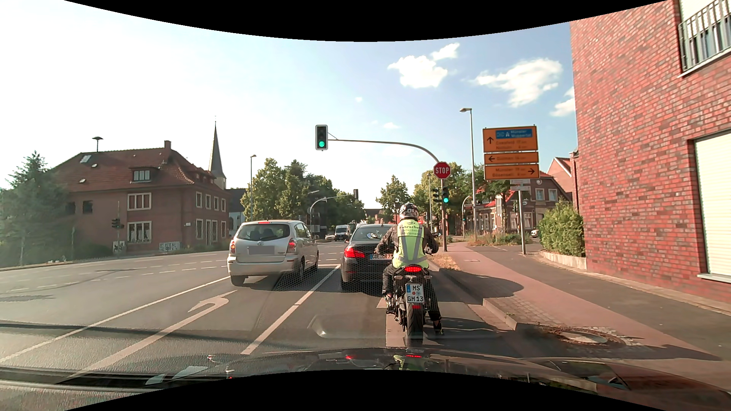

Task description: Follow the waypoints while adhering to traffic rules and regulations

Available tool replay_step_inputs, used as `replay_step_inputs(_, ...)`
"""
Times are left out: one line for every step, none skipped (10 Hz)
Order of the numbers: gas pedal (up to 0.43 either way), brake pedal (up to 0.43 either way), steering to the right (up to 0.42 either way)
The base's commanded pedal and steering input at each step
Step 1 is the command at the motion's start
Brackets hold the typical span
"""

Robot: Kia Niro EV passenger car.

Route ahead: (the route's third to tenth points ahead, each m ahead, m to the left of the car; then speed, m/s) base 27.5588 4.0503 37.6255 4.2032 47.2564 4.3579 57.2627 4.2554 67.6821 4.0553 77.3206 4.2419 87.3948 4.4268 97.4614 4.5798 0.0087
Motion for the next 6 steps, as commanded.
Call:
replay_step_inputs(0.000,0.000,0.008)
replay_step_inputs(0.000,0.000,0.008)
replay_step_inputs(0.000,0.000,0.008)
replay_step_inputs(0.000,0.000,0.008)
replay_step_inputs(0.000,0.000,0.008)
replay_step_inputs(0.000,0.000,0.008)
